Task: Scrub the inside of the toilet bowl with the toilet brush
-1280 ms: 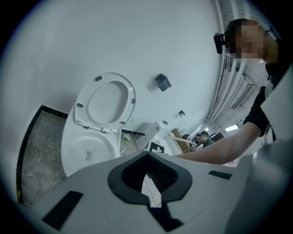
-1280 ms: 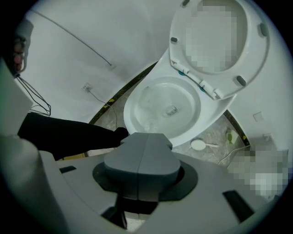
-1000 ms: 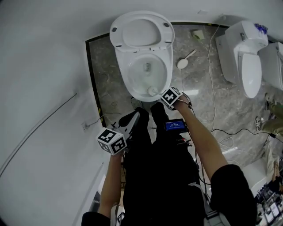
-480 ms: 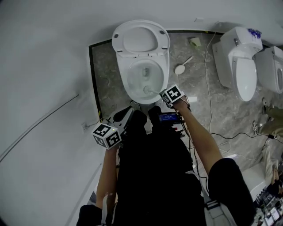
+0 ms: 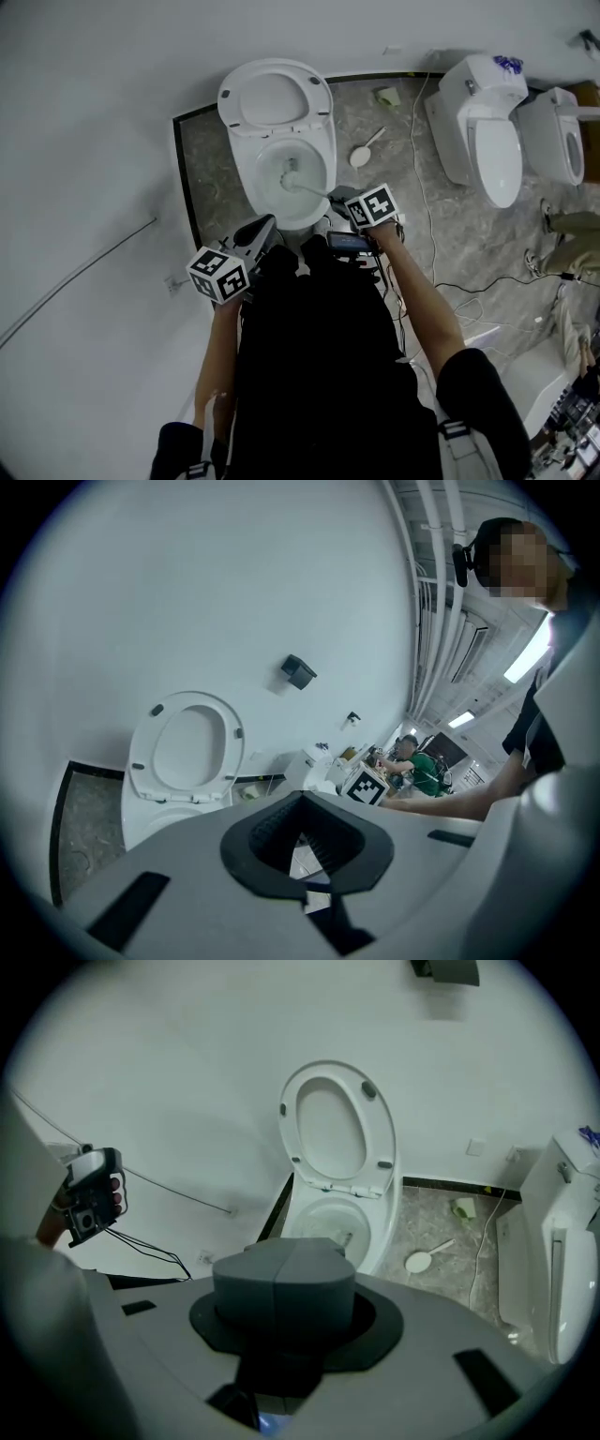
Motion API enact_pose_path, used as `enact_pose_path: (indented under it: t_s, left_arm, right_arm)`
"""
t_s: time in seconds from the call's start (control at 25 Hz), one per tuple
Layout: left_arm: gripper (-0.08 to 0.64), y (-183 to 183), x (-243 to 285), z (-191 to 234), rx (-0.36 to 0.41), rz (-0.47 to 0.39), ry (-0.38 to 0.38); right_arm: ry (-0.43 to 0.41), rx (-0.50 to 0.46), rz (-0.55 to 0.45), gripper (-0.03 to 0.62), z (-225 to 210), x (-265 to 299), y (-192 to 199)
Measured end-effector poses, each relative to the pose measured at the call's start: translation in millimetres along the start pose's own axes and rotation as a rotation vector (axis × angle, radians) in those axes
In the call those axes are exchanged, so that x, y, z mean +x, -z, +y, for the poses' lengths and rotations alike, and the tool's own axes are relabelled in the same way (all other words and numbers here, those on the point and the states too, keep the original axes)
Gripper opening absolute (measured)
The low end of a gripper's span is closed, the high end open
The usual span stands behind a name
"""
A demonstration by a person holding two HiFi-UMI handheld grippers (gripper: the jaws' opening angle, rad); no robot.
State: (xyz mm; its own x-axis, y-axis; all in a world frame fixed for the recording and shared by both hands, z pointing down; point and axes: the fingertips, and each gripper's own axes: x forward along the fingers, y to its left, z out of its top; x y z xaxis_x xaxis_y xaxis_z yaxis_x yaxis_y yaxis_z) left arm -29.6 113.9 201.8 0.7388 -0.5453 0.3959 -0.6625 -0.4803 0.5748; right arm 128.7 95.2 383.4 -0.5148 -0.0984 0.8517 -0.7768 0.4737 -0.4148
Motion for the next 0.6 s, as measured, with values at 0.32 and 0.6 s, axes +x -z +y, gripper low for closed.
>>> enact_pose_path:
  t_s: [0.32,0.6]
  left_arm:
    - [0.009,-16.2,4.1,-31.1,0.041,-0.027,0.056]
    - [0.009,-15.8,10.3,-63.4,0.090,-0.023,0.111]
  right_arm:
    - [-0.056,0.056,-0.178,0.159,26.1,-60.5,-10.9]
    - [-0.154,0.170,-0.314,0.160,46.9,-101.4,-12.5]
